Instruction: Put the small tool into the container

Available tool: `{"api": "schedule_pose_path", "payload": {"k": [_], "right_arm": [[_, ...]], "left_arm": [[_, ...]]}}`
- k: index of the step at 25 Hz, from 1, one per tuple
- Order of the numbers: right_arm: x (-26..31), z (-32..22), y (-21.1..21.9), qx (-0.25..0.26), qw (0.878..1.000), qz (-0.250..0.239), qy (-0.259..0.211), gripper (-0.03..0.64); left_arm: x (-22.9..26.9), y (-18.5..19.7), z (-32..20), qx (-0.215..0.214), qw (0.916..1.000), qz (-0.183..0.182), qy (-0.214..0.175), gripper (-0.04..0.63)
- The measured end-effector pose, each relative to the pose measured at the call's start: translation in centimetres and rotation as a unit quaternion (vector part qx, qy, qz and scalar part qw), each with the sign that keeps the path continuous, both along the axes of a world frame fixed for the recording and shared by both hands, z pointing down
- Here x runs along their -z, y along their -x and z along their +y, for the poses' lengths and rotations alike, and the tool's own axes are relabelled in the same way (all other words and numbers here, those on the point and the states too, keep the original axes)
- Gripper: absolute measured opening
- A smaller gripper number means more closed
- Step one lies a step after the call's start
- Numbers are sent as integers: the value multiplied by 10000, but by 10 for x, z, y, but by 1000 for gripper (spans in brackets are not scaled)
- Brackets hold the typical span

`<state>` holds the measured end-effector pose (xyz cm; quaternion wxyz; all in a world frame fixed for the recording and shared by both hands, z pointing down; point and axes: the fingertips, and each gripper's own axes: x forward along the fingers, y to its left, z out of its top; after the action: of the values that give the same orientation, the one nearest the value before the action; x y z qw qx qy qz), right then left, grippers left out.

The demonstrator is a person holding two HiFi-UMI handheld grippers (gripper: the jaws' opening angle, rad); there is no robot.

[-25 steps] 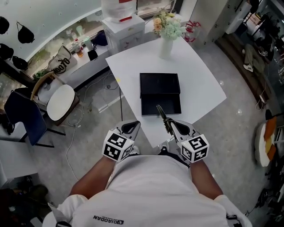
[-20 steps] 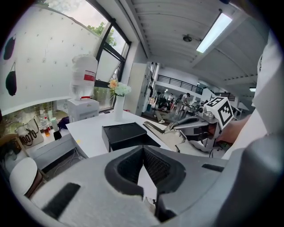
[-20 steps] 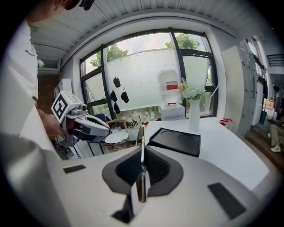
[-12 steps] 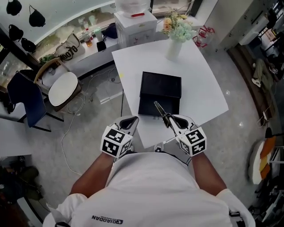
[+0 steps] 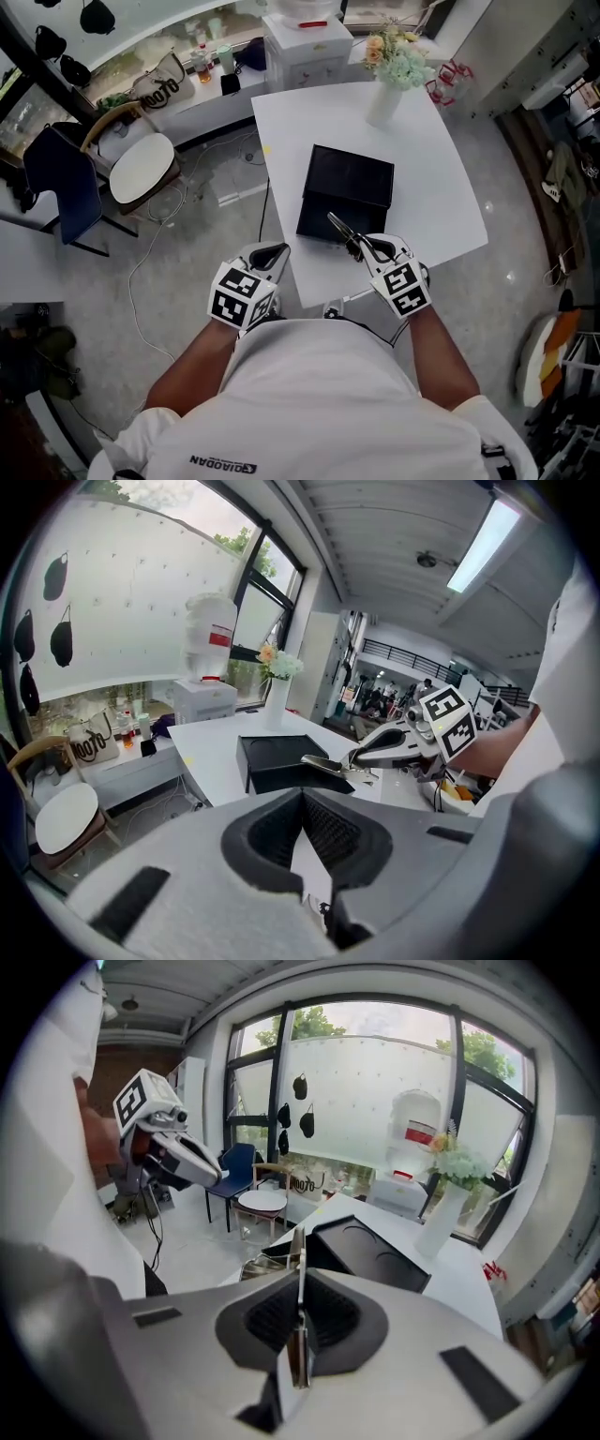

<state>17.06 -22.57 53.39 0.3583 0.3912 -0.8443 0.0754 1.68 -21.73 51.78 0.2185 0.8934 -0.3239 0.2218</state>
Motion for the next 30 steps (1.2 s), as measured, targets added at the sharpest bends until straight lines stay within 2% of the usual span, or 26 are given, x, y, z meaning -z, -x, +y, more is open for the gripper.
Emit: {"api": "schedule_pose_path", "payload": {"k": [5, 9, 17, 22, 30], "right_arm": [[-21, -11, 4, 676, 9933, 930, -75, 11], [-41, -27, 8, 1089, 9837, 1425, -132, 11], [-84, -66, 18, 1558, 9680, 1964, -149, 11], [-106, -82, 21, 1624, 9646, 2079, -61, 12], [-119, -103, 22, 1664, 9601, 2235, -217, 17]], "left_arm": [[-1, 9, -1, 89, 9999, -38, 31, 9], [-4, 18, 0, 211, 9997, -61, 83, 9], [-10, 43, 3, 526, 9984, -111, 200, 9], [-14, 61, 7, 783, 9964, -148, 273, 9], [-16, 73, 8, 1040, 9939, -178, 323, 9]]}}
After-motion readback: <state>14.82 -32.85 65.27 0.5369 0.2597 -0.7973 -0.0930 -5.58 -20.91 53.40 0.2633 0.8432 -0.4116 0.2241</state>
